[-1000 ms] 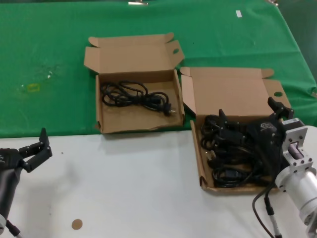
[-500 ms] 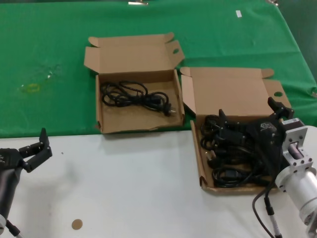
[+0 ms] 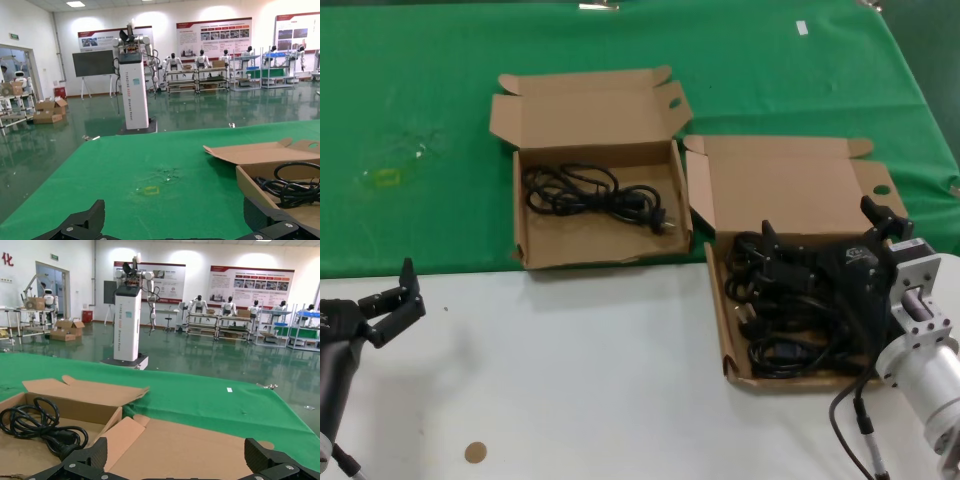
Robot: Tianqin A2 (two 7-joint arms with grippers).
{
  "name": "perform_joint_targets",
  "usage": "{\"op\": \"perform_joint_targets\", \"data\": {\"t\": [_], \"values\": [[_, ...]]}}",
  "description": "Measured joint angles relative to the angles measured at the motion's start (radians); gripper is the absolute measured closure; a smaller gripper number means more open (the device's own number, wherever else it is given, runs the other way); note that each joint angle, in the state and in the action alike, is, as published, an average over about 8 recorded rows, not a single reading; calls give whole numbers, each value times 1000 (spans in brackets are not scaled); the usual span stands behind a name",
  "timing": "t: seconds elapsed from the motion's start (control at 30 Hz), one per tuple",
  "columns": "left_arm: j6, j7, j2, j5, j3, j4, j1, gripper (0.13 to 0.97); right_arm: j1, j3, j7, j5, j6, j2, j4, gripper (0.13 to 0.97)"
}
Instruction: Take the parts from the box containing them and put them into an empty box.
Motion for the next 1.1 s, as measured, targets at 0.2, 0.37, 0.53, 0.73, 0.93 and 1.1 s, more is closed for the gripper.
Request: {"op": "perform_joint_targets", "data": {"t": [0.2, 0.37, 0.53, 0.73, 0.93, 1.1], "values": [[0, 0, 0, 0, 0, 0, 0, 132, 0, 0, 0, 0, 0, 0, 0, 129], [0, 0, 0, 0, 0, 0, 0, 132, 0, 0, 0, 0, 0, 0, 0, 129], [0, 0, 0, 0, 0, 0, 0, 132, 0, 0, 0, 0, 0, 0, 0, 129], [0, 0, 0, 0, 0, 0, 0, 132, 0, 0, 0, 0, 0, 0, 0, 129], [0, 0, 0, 0, 0, 0, 0, 132, 0, 0, 0, 0, 0, 0, 0, 129], [0, 0, 0, 0, 0, 0, 0, 132, 0, 0, 0, 0, 0, 0, 0, 129]]}}
